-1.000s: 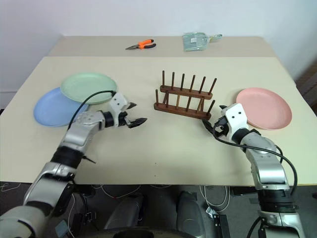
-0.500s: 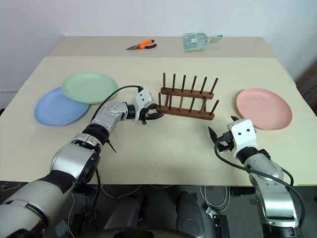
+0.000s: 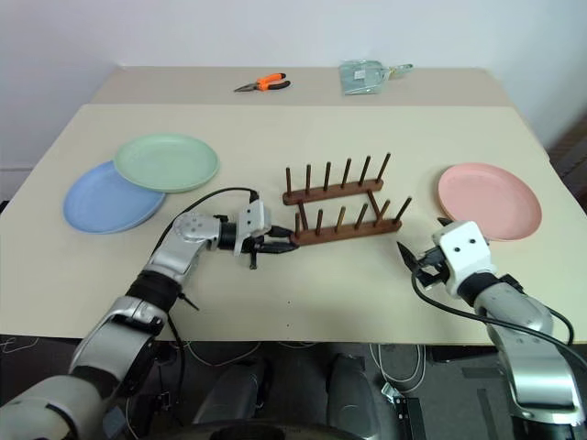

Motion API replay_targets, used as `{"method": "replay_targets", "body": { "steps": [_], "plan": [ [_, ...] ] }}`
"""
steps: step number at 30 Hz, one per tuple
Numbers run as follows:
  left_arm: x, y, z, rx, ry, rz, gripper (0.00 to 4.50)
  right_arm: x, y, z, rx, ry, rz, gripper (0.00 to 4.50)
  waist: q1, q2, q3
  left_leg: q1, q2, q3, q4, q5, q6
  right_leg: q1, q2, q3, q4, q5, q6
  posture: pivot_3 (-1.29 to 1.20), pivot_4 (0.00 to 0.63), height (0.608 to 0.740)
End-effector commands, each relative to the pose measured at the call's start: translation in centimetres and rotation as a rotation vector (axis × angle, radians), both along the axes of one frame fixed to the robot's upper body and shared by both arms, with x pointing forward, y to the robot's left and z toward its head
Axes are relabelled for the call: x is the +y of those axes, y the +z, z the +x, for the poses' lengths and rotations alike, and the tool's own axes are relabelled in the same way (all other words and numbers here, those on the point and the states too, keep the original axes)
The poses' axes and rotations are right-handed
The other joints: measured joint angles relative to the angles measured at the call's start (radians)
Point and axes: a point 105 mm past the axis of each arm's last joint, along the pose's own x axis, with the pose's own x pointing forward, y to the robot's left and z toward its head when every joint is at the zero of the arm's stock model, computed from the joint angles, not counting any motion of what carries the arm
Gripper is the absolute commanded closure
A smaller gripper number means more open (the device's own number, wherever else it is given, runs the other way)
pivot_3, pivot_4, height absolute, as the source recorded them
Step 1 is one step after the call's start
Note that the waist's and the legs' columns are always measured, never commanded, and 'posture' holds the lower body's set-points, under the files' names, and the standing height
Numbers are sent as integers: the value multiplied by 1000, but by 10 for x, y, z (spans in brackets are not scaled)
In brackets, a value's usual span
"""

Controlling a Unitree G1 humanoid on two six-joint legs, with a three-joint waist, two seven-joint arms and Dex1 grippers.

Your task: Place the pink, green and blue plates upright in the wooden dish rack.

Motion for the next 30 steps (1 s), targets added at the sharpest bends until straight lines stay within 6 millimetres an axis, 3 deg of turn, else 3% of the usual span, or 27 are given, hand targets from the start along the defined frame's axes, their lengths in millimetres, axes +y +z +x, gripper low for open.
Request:
{"method": "replay_targets", "body": {
  "steps": [1,5,6,8,10,12,16,18,22,25,30],
  "plan": [
    [-2,16,-3,-23,-20,-27,2763,-8,10,-3,-28,-9,-21,0,1,0,0,0,0,0,0,0,0,0,0,0,0,-1,1,0,150,740],
    [11,15,9,-63,71,12,877,-10,6,-7,0,3,-24,0,0,0,0,0,0,0,0,0,0,0,0,0,0,-1,2,0,150,740],
    [18,14,12,-72,97,35,877,-8,4,-8,11,18,-19,0,-2,0,0,0,0,0,0,0,0,0,0,0,0,-1,2,0,150,740],
    [32,12,13,-51,139,61,836,0,-1,-12,41,55,-6,528,-4,0,0,1,0,0,0,0,0,0,0,0,0,-1,2,0,150,740],
    [43,12,-1,28,129,63,1492,13,-8,-17,81,117,7,1294,-7,1,0,1,0,0,-1,0,0,0,0,0,1,-1,2,0,150,740],
    [45,11,-21,110,81,66,2316,23,-11,-18,97,155,26,2430,-18,1,-1,1,1,1,-1,0,0,0,0,0,1,-1,1,0,150,740],
    [24,12,-57,216,19,10,4377,36,-26,-12,138,174,38,4455,-22,1,-1,1,1,0,0,0,0,0,-1,1,2,-3,-2,0,150,740],
    [9,9,-62,200,29,-6,4483,41,-32,-7,157,170,30,4500,-17,1,-1,1,1,-1,0,0,0,0,-1,0,1,-4,-1,0,150,740],
    [-13,-2,-37,96,225,-43,4483,43,-41,9,149,113,33,4500,0,1,-1,0,0,0,1,0,0,0,-2,0,1,-4,-1,0,150,740],
    [-14,-8,-7,52,448,-40,4483,41,-48,29,125,32,21,4500,1,0,-1,0,0,0,1,0,0,0,-1,0,1,-3,-2,0,150,740],
    [-5,-8,22,16,618,-59,4483,51,-47,55,81,-2,55,4500,-4,-1,-3,3,0,0,1,0,0,1,0,0,2,-2,2,0,150,740]
  ]
}}
